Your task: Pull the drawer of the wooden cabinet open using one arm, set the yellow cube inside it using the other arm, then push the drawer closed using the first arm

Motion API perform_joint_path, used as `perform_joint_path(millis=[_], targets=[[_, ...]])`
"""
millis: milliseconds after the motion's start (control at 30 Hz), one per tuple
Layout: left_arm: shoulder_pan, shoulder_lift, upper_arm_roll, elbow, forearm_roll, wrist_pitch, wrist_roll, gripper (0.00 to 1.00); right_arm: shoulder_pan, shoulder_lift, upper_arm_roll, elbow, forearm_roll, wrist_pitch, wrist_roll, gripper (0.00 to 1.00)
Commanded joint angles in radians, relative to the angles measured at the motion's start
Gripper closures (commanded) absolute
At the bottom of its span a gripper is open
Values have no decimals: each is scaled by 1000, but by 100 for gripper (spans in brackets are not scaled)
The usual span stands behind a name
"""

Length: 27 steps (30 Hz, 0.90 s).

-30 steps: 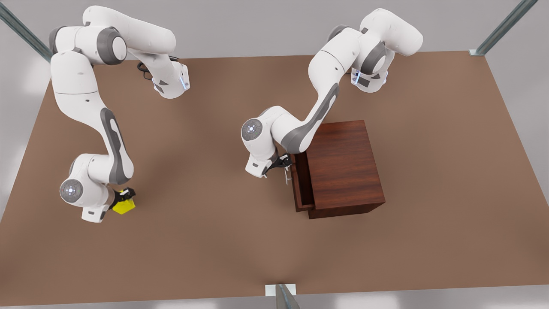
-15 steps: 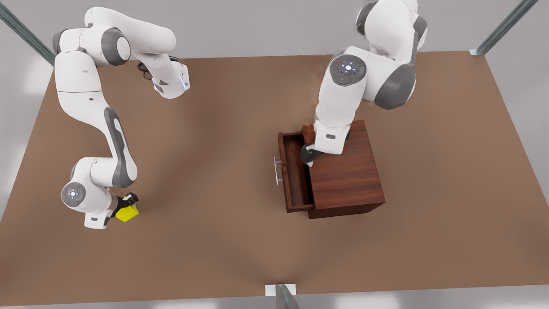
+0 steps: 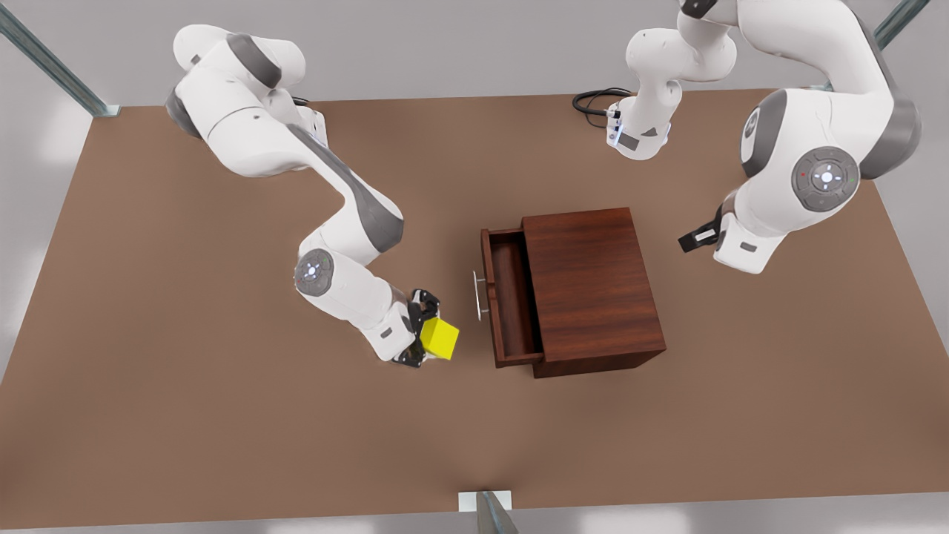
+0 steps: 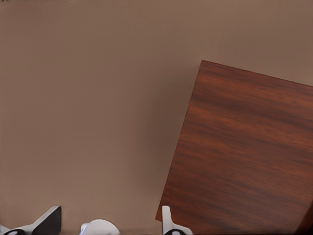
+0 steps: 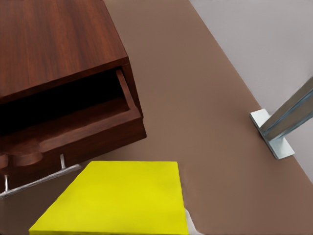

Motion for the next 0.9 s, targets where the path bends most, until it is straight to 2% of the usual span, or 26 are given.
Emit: perform_joint_path(millis=[0, 200, 867], targets=[[-1, -3, 5, -13, -7, 11, 464, 0, 38, 13, 7, 10, 22, 17, -131, 38], [26, 35, 2, -7, -18, 2, 465, 0, 151, 44, 4, 10, 29, 74, -122, 38], [25, 46, -1, -1, -13, -15, 465, 0, 211, 92, 5, -19, 27, 70, -119, 38]])
